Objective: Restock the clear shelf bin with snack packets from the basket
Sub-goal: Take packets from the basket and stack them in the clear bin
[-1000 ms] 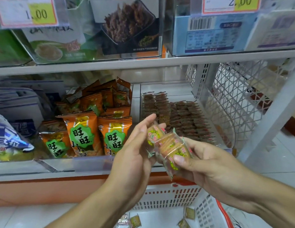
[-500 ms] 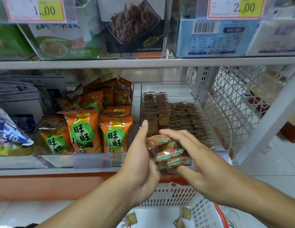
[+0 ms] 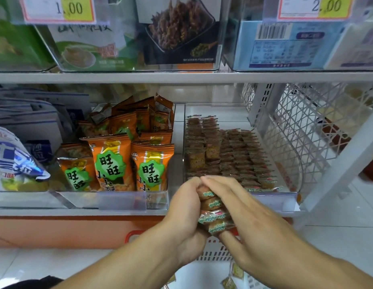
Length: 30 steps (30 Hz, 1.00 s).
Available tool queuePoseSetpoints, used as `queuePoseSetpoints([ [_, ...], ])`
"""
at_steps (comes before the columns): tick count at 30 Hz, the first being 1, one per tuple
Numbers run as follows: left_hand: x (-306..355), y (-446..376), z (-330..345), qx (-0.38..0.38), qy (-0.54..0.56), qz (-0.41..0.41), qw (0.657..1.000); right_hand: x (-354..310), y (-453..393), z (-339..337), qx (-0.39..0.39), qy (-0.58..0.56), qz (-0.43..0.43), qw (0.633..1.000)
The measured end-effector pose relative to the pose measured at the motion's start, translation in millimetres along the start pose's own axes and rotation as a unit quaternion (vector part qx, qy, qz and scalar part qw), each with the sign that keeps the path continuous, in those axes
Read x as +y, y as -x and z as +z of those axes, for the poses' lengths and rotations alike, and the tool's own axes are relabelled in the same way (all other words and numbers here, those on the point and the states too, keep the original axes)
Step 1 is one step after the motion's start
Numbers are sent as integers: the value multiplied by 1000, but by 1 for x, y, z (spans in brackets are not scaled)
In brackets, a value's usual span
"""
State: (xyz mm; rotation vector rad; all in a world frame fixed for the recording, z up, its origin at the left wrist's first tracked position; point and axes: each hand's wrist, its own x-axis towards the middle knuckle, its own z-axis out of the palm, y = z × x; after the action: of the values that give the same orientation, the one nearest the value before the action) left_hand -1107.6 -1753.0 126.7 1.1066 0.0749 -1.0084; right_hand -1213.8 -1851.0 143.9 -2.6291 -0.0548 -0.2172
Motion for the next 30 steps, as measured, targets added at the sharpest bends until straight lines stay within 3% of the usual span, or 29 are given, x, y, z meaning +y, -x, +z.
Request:
queuePoseSetpoints([
  [5,2,1,4,-21,-16,49,998,7,-2,-5,32,8,19,999],
  [13,-4,2,7,36,-45,80,995,7,-1,-1,19,73,-16,997],
  [16,-1,1,7,64,-71,78,992,9,-6,-9,28,13,-14,999],
  [19,6,1,13,22,-110,65,992,19,-14,-28,23,-46,23,998],
  [22,6,-4,13,-5,-176,148,973,51,-32,-50,64,-100,104,988],
  [23,6,-5,10,3,-242,204,949,66,-43,-54,74,-71,130,986],
  [24,7,-5,5,1,-336,268,903,82,-57,-55,74,-29,153,985],
  [25,7,-7,1,-6,-452,321,832,100,-71,-53,68,8,170,983],
  [27,4,-15,-5,-14,-652,380,656,132,-101,-47,44,44,203,977],
  [28,2,-21,-7,-29,-704,381,599,146,-115,-45,37,50,209,976],
  [30,-2,-30,-9,-54,-750,352,557,172,-142,-45,39,46,205,977],
])
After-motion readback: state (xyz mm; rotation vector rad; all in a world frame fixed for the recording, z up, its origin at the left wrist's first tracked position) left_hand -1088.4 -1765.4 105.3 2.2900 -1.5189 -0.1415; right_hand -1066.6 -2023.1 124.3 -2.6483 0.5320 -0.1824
